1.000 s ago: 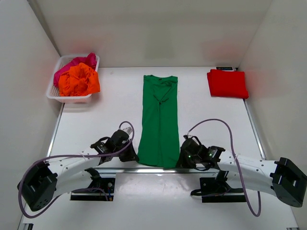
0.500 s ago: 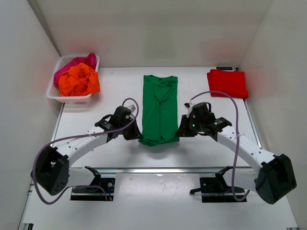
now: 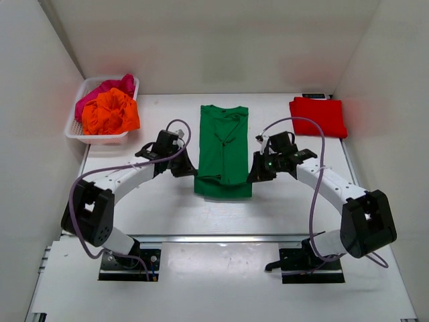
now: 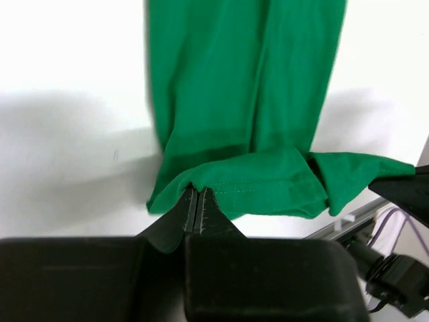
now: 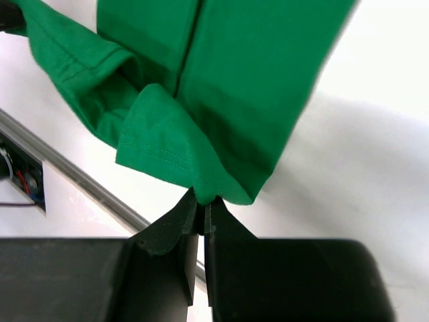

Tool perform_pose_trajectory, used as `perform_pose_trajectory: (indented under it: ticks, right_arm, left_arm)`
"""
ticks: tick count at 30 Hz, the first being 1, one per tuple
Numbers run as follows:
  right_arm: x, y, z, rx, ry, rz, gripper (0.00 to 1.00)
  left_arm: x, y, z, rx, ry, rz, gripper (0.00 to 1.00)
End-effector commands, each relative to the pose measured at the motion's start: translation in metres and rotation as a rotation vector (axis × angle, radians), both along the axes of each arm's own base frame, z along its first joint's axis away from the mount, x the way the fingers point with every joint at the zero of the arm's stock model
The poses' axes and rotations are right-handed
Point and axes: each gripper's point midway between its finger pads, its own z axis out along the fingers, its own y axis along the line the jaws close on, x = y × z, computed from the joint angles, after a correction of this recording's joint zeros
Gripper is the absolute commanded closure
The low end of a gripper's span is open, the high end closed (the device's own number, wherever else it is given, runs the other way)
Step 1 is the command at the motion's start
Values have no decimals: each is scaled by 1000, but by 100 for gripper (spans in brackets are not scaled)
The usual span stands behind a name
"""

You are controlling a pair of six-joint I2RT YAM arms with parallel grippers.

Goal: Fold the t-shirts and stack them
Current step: Grab one side of the 2/3 rectangular tshirt with both arms

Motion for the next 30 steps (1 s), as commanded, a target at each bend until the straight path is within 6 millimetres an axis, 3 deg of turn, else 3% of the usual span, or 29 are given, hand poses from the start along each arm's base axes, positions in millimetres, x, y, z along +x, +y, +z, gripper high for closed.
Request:
perform_pose_trajectory:
  ticks: [1,8,16,30]
  right_arm:
    - [23,0,17,11,-68,6,100]
    - [50,-9,14,10,-75,-17,100]
    - [82,-4,14,21,-100,-1,100]
    - [127,0,3,-4,-106,18,99]
  left_arm:
    - [30,-13,26,-52,-92,-33,100]
    - [56,-17,20,-54,-80,-39,100]
    - [83,0,14,-49,-84,3,100]
    - [127,-14,15,-68,-110,-17,100]
